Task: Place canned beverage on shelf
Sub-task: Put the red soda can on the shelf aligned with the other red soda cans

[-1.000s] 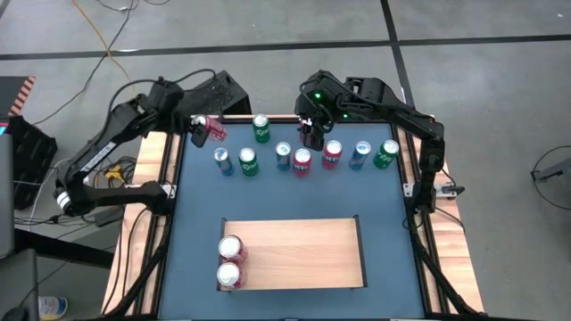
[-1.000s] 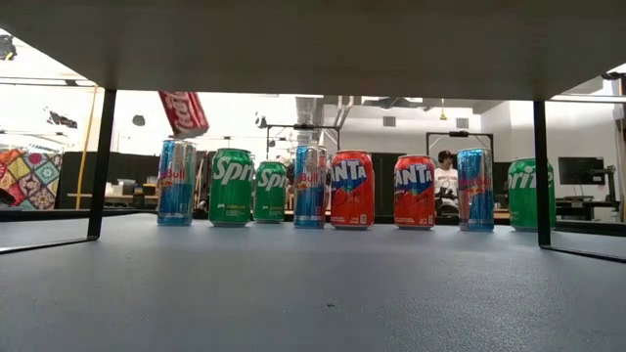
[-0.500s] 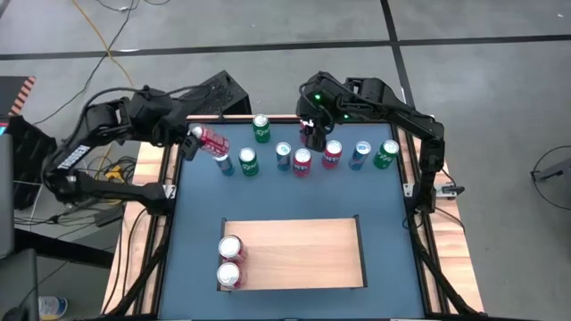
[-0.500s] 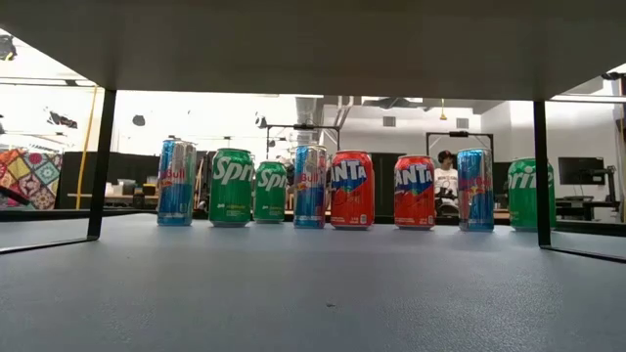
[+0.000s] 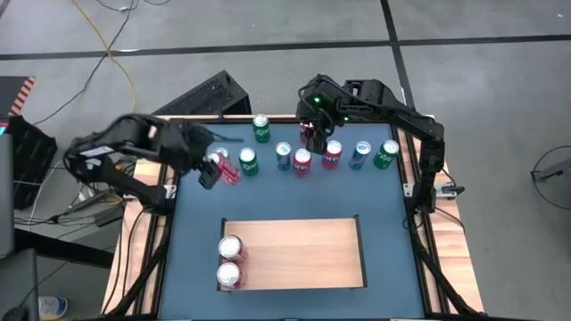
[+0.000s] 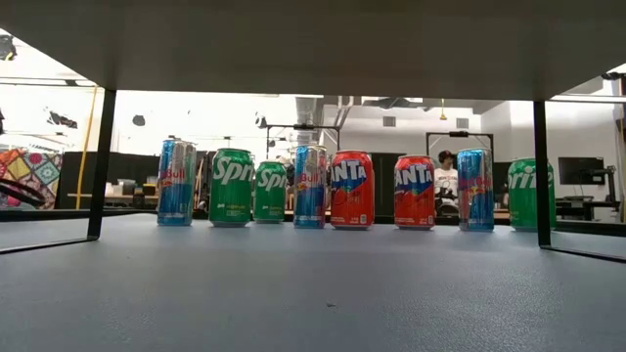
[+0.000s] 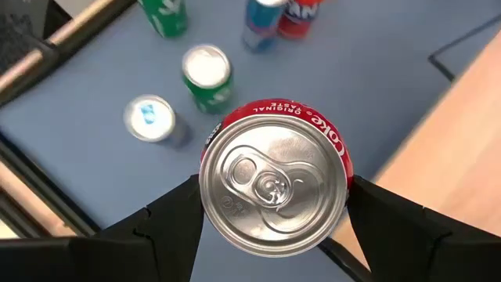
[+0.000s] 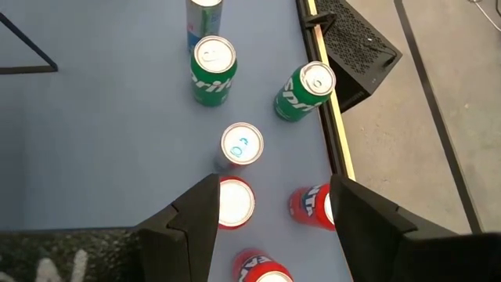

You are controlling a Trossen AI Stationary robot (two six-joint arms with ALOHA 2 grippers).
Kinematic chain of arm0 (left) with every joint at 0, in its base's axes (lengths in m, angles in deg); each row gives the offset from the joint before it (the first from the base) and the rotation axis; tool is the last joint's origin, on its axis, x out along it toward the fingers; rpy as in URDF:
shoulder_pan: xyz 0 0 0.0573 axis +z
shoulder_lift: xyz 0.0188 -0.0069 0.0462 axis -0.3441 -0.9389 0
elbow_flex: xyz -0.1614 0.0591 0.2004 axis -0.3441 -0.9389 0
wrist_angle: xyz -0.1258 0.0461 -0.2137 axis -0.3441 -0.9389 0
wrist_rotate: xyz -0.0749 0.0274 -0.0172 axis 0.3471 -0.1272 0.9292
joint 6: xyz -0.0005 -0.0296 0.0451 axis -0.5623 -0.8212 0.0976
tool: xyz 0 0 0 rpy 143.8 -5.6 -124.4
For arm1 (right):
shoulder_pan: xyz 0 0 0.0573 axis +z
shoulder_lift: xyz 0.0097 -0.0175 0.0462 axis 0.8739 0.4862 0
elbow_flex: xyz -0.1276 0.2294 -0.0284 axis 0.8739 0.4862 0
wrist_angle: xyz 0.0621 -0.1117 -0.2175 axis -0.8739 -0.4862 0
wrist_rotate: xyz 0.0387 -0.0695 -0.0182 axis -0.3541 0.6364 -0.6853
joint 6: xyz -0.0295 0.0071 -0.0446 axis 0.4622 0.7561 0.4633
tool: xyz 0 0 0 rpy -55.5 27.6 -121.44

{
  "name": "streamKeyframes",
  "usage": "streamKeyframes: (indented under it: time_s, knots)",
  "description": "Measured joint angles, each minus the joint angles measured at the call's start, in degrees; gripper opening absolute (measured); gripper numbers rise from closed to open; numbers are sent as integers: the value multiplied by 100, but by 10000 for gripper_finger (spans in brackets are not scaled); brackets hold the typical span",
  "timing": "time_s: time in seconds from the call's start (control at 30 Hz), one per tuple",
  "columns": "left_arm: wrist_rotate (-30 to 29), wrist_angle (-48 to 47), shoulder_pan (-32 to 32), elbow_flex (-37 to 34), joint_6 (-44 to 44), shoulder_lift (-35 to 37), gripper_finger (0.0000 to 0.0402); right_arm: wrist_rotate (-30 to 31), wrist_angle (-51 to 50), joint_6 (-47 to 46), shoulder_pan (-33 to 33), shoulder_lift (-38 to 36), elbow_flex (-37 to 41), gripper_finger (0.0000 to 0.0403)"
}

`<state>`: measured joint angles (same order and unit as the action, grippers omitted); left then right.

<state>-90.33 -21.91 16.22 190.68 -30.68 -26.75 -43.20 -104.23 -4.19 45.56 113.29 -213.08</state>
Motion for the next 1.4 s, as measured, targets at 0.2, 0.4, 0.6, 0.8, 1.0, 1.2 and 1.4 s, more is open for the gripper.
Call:
streamKeyframes:
  time_s: [0.2, 0.4, 0.6, 0.8, 1.0, 1.2, 1.4]
  knots:
    - [-28, 1, -796, 11, -729, -454, 266, 0, 0, 2, 0, 0, 1, 228]
    - [-100, -38, -1305, 11, -1356, -829, 266, 0, 2, 3, 0, 0, 2, 228]
    - [21, -30, -1713, 11, -1977, -1047, 266, 0, 2, 4, 0, 0, 2, 228]
    - [-8, -31, -1945, 174, -2230, -1208, 266, 0, 0, 4, 0, 1, 2, 228]
    - [8, -145, -2023, 591, -2151, -1408, 266, -9, 0, -173, 28, 0, 2, 228]
    - [162, -212, -2143, 947, -1825, -1785, 266, -18, 0, -430, 85, 0, 2, 228]
    - [144, -227, -2161, 946, -1781, -1858, 266, -41, 1, -482, 150, 0, 1, 228]
